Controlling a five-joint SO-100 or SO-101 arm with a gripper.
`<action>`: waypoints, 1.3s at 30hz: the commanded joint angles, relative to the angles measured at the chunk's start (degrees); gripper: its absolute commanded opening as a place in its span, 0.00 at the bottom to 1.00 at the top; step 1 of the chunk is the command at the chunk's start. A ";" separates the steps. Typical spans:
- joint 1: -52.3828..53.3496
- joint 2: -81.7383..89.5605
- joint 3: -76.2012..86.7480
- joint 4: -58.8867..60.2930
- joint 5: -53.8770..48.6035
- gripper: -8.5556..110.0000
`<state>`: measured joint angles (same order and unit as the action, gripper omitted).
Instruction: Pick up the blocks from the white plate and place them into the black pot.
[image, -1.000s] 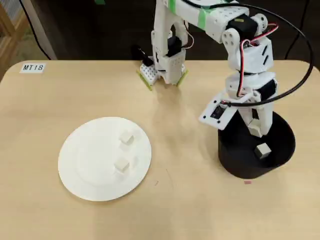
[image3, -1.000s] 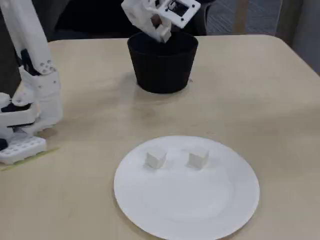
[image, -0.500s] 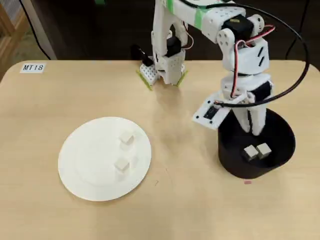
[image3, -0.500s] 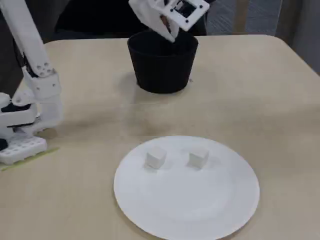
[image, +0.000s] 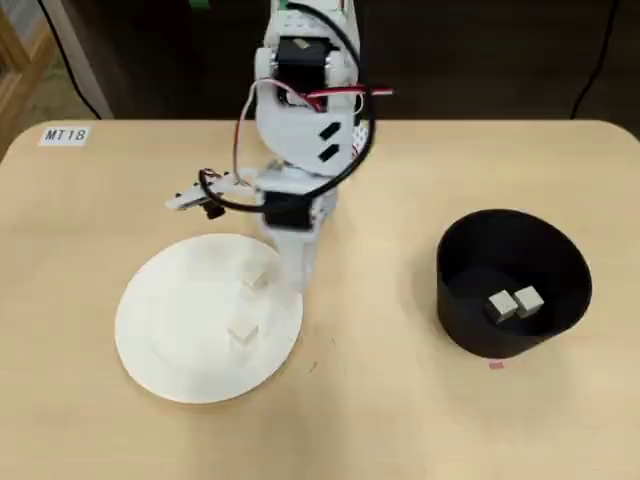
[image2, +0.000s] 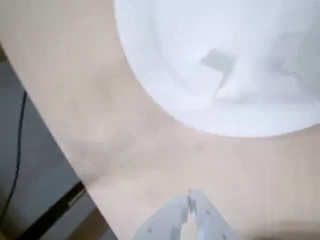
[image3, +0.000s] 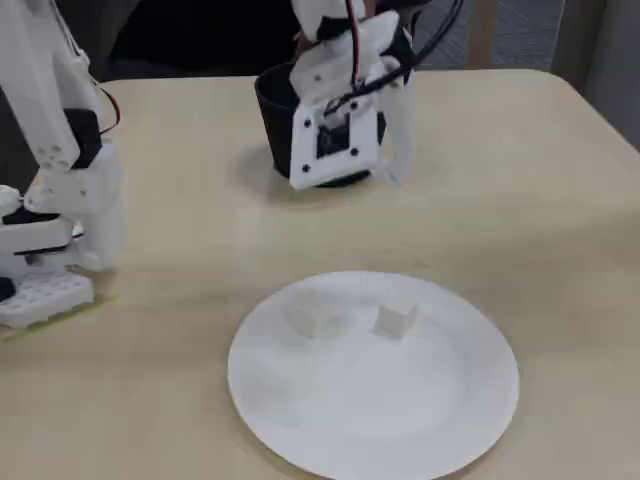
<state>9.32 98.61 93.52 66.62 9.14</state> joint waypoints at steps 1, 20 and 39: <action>3.25 -1.58 -0.88 0.97 2.11 0.05; 7.21 -18.19 -10.81 4.92 5.19 0.31; 7.56 -32.34 -21.53 7.91 8.17 0.27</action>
<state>17.40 66.45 75.32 74.79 16.96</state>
